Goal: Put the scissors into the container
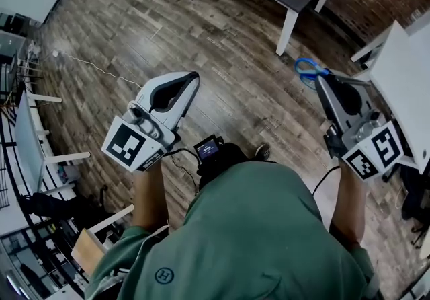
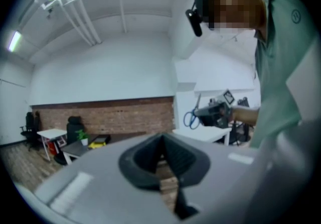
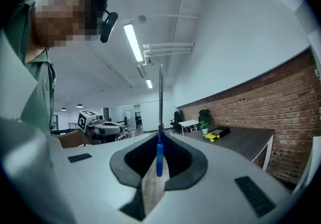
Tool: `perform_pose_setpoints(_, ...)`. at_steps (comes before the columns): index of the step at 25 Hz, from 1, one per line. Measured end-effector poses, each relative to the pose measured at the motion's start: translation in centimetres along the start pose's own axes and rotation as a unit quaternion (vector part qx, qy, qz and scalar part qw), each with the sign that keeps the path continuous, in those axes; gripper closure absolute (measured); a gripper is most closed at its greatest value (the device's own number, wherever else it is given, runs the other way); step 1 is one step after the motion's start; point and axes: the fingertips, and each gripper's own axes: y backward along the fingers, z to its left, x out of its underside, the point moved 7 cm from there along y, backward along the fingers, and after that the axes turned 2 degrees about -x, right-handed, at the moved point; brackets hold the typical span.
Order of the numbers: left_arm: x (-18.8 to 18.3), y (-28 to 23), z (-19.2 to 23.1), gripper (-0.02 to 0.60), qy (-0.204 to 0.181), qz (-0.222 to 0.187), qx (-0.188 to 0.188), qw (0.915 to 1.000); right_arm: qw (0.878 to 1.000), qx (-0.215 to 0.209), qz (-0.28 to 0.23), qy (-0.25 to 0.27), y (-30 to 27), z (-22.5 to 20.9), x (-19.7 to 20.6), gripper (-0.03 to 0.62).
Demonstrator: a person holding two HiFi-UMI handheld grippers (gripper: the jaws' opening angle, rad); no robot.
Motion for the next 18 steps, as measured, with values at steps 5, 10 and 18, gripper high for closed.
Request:
perform_pose_setpoints(5,0.3,-1.6,3.6,0.581,0.003,-0.003,-0.003,1.0,1.0,0.0,0.012,-0.006,-3.4,-2.4,0.1,0.553)
perform_pose_setpoints(10,1.4,-2.5,9.2,0.581,0.008,-0.019,0.007,0.9998,1.0,0.016,0.015,0.005,-8.2,-3.2,-0.8,0.553)
perform_pose_setpoints(18,2.1,-4.4,19.3,0.581,0.019,-0.056,0.034,0.9977,0.999,0.045,0.016,0.019,-17.2,-4.8,-2.5,0.553)
